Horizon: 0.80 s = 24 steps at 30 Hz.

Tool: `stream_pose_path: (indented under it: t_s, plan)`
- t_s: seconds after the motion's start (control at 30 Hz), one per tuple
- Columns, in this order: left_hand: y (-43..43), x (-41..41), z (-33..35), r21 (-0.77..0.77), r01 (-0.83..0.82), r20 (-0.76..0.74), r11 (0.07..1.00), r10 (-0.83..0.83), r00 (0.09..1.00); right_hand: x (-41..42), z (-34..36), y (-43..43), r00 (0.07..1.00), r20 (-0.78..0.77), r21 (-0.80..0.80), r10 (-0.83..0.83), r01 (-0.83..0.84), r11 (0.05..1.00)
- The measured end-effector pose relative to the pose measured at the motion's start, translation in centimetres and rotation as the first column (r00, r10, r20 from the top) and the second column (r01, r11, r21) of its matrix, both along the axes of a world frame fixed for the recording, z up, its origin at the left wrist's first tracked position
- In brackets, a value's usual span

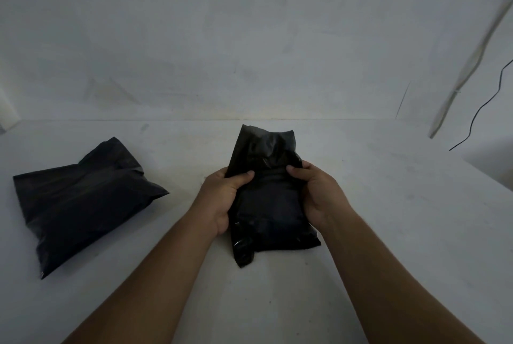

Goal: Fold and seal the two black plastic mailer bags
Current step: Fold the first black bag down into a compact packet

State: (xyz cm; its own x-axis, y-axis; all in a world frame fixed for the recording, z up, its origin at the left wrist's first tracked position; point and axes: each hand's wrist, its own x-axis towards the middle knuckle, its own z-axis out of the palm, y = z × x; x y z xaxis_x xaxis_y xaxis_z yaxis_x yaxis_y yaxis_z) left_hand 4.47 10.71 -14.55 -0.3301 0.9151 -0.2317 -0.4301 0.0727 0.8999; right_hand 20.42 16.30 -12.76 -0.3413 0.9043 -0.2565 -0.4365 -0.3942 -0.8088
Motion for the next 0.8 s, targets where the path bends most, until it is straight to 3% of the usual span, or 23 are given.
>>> stream_pose_path:
  t_s: [0.17, 0.33, 0.53, 0.8]
  plan:
    - [-0.3, 0.2, -0.1, 0.098, -0.032, -0.038, 0.995, 0.035, 0.999, 1.1, 0.4, -0.6, 0.964, 0.071, -0.060, 0.256, -0.252, 0.966]
    - [-0.6, 0.2, 0.3, 0.196, 0.019, -0.077, 0.980, -0.004, 0.997, 1.6, 0.1, -0.3, 0.979, 0.038, -0.015, 0.200, -0.199, 0.980]
    - [-0.9, -0.9, 0.3, 0.223, 0.271, -0.221, 0.936, -0.222, 0.950, 1.8, -0.6, 0.4, 0.978, 0.116, -0.042, 0.171, -0.167, 0.985]
    - [-1.6, -1.1, 0.7, 0.250, 0.307, -0.210, 0.918, -0.259, 0.943, 1.8, -0.1, 0.8, 0.979, 0.086, -0.117, 0.185, -0.175, 0.978]
